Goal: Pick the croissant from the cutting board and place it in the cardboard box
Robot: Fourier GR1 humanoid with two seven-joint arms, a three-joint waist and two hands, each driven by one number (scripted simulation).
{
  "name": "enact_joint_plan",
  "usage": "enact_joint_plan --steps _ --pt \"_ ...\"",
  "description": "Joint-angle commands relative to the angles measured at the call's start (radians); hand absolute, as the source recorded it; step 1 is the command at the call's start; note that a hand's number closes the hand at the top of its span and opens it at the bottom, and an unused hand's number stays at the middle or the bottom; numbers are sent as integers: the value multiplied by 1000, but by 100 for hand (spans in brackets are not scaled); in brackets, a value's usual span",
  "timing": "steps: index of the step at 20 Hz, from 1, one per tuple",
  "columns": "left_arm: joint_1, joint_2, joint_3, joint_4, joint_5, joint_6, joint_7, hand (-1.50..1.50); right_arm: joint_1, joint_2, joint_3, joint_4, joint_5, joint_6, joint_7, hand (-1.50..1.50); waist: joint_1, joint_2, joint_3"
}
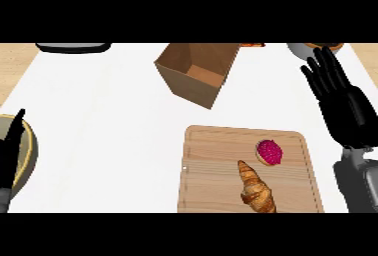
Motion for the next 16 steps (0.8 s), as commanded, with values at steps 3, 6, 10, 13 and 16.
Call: enact_joint_plan --steps 3,6,10,13,16 --pt "-19 -1 13 -41 -19 -2 -14 0 83 24 126 17 -76 247 -67 -150 -16 22 -8" --pt "-36 9 25 -51 -17 -4 -39 0 142 -17 235 14 -142 482 -81 -150 -13 23 -7" --pt "-20 -40 -18 -34 0 -32 -29 0 86 -262 326 -93 357 492 -298 -150 -25 24 -7" --pt "-58 -67 -20 -29 -1 -23 -9 0 247 -193 268 128 233 546 -608 -150 -29 36 -2" --pt "-60 -64 -17 -9 -5 -45 -39 0 198 -226 228 299 260 636 -844 -150 -8 34 -4"
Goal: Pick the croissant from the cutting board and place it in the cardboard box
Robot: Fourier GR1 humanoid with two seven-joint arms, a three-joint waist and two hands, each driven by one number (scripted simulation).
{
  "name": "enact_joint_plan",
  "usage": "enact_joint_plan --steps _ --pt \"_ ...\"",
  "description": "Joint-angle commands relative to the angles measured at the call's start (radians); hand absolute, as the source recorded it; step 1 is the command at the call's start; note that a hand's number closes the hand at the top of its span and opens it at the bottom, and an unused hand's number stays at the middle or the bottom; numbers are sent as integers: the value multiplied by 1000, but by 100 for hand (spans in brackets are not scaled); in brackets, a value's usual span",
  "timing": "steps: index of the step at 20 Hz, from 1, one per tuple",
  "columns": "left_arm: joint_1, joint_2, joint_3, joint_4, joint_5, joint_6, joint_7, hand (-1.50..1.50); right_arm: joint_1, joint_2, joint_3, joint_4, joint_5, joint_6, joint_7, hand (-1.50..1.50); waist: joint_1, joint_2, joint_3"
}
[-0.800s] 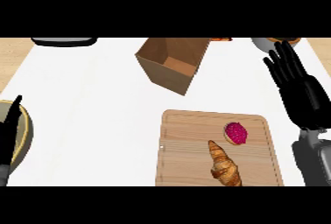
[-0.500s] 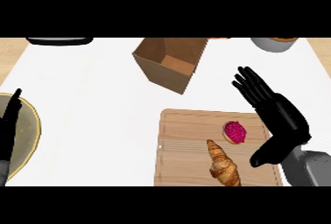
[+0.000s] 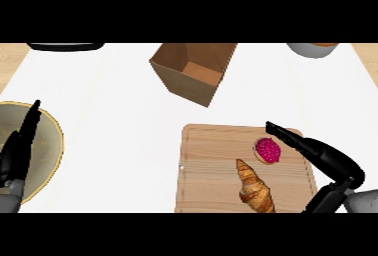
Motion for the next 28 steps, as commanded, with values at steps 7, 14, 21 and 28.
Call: enact_joint_plan --steps 7,14,21,28 --pt "-39 -44 -31 -3 -32 -4 27 0 -170 -133 64 214 357 -118 -383 -150 25 -1 -2" --pt "-31 -8 33 55 -7 -57 -17 0 -303 -222 190 193 513 -71 -303 -150 16 -3 -5" --pt "-2 -62 25 47 -44 -33 -43 0 -314 -170 338 115 690 -55 -157 -150 2 -7 -5" --pt "11 -61 67 -34 -86 -69 24 0 -290 -99 313 99 808 -27 -99 -150 -1 -8 -4"
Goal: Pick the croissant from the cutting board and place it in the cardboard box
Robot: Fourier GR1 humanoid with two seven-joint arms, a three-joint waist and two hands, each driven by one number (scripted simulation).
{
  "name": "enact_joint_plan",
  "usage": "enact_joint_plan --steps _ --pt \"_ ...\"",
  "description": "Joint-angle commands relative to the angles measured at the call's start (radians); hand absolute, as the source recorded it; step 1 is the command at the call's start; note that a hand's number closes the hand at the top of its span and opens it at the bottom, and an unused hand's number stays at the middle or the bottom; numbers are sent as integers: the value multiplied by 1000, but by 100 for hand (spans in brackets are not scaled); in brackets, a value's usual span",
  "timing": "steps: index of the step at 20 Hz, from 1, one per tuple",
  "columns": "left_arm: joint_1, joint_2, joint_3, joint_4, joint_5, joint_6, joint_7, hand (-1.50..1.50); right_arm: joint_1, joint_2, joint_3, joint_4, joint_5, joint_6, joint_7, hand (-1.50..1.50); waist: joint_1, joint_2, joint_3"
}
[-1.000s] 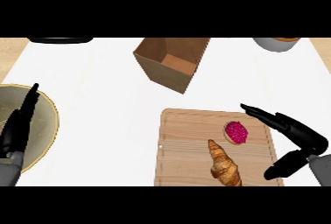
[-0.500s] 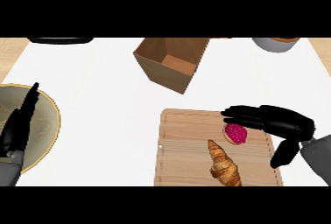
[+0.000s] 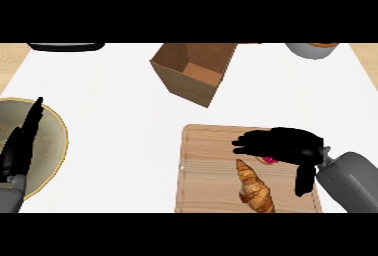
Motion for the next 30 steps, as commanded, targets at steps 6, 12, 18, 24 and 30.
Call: enact_joint_plan --steps 6,12,18,24,30 --pt "12 -22 57 -23 -52 -43 32 0 -13 139 -5 25 149 61 38 -150 -1 0 -1" --pt "95 -14 104 -130 -54 -80 59 0 104 80 -37 -81 167 76 -21 -150 -2 -2 0" --pt "34 -61 98 -68 -100 -75 62 0 130 111 -14 -136 149 112 -23 -150 -5 -1 -1" --pt "7 -58 140 -25 -96 -112 27 0 134 90 -39 -270 87 214 18 -150 -7 -1 -1" --pt "11 -100 115 -117 -139 -110 113 0 150 142 29 -217 225 149 123 -150 -3 0 -1"
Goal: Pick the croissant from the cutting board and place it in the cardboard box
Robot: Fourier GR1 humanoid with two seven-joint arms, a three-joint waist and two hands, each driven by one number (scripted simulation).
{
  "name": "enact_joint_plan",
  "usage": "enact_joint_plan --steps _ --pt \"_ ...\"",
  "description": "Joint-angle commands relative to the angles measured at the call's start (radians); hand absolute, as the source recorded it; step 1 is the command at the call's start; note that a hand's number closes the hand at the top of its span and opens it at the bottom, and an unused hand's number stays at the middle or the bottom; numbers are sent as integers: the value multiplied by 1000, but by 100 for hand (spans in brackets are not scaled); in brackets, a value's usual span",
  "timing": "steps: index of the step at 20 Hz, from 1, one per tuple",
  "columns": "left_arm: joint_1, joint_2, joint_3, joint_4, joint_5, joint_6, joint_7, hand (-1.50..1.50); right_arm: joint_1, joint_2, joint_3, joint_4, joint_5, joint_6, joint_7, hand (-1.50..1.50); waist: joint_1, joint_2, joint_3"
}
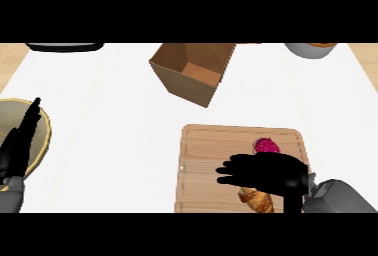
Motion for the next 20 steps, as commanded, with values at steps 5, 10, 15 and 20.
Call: enact_joint_plan --steps 5,10,15,20 --pt "6 -25 32 -23 -26 -30 9 0 46 91 41 -11 116 79 95 -150 0 0 0" --pt "2 -21 56 7 -21 -52 -11 0 0 140 -1 160 170 -174 -32 150 3 2 1" --pt "-72 -58 35 53 -63 -28 7 0 1 179 -41 230 220 -320 -67 150 -1 3 1" --pt "-33 -48 49 51 -47 -49 -35 0 -114 111 -306 339 131 -304 -29 150 11 10 1"
